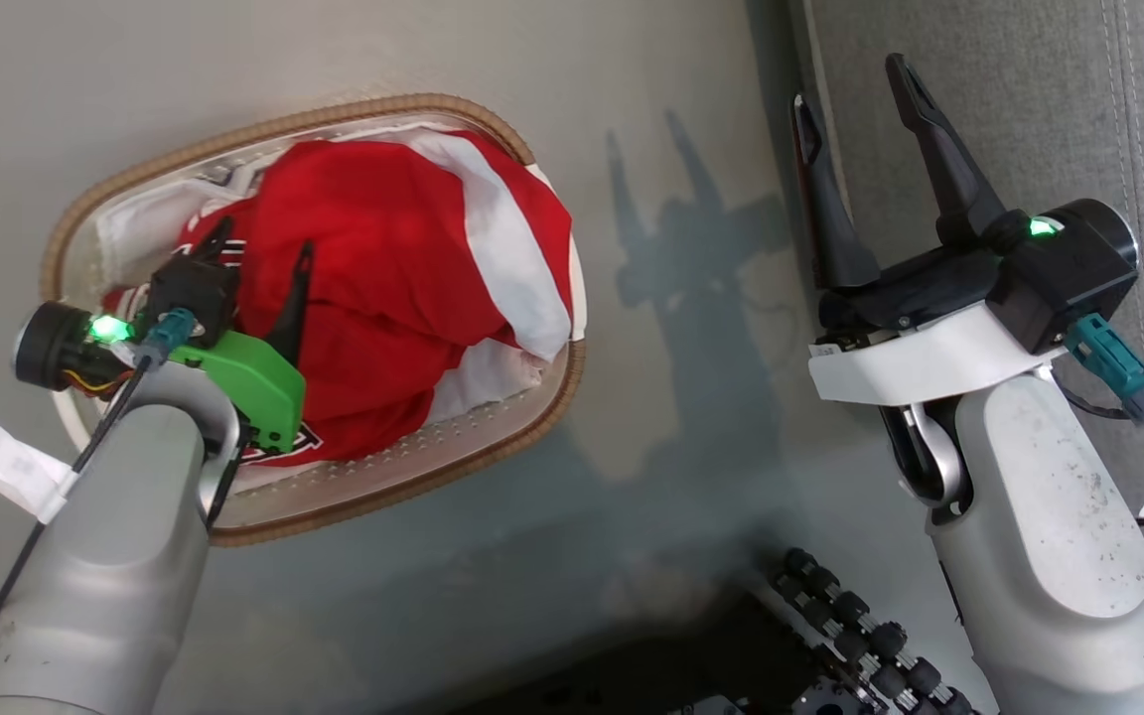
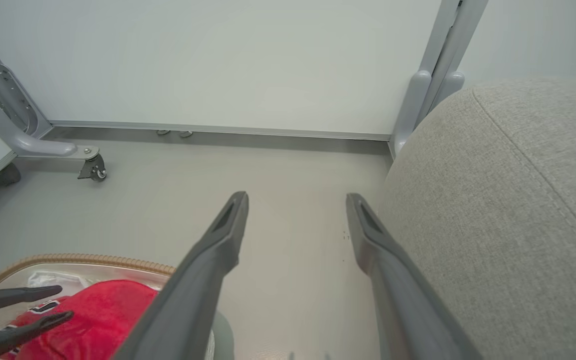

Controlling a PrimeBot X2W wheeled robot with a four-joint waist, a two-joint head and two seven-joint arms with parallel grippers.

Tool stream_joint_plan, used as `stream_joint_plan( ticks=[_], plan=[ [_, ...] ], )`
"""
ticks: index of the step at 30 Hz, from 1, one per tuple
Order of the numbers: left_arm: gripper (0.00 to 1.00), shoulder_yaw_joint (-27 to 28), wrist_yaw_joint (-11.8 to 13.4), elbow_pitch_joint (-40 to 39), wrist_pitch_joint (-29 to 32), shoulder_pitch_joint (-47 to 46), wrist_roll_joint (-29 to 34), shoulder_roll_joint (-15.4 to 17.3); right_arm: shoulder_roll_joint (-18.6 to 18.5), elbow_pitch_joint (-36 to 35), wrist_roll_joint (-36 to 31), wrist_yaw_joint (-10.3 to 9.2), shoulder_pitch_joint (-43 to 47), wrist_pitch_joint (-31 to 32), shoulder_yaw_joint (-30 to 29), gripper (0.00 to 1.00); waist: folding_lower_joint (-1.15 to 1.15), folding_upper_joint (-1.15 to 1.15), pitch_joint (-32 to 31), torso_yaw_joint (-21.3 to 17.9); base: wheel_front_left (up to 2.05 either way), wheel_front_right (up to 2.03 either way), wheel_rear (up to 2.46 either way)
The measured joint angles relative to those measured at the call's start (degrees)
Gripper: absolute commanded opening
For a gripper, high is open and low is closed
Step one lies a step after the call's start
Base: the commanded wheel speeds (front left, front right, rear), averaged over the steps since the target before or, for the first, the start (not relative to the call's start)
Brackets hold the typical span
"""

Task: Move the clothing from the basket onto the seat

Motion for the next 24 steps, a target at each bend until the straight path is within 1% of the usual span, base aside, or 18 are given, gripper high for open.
stream_joint_plan(
  ticks=[5, 13, 16, 23, 24],
  plan=[
    [1.0, 0.88, 0.0, 4.22, 0.0, -1.58, 0.92, 0.45, 0.01, -1.25, 0.69, -0.01, 0.11, 0.0, 0.44, 1.0, 0.0, 0.0, 1.74, -1.65, 0.0, 0.0, 0.0],
    [1.0, 1.01, 0.0, 7.39, -0.01, -3.58, 1.7, 0.19, 0.02, -1.16, 1.07, -0.01, 0.69, 0.0, 0.12, 1.0, 0.0, 0.0, 3.11, -2.66, 0.0, 0.0, 0.0],
    [1.0, -0.81, 0.0, 8.24, 0.0, -3.61, 0.93, -0.31, 0.01, -0.91, 1.42, 0.0, 0.87, 0.0, 0.26, 1.0, 0.0, 0.0, 2.91, -2.8, 0.0, 0.0, 0.0],
    [1.0, -6.95, 0.0, 8.42, -0.01, -3.63, -4.6, -0.53, 0.02, -0.54, 1.51, 0.0, 1.22, 0.0, 0.55, 1.0, -0.01, 0.0, 2.45, -3.0, 0.0, 0.0, 0.0],
    [0.77, -7.61, 0.0, 8.84, -0.01, -3.67, -5.28, -0.46, 0.01, -0.41, 1.53, -0.01, 1.22, 0.0, 0.62, 1.0, -0.01, 0.0, 2.41, -3.04, 0.0, 0.0, 0.0]
  ],
)
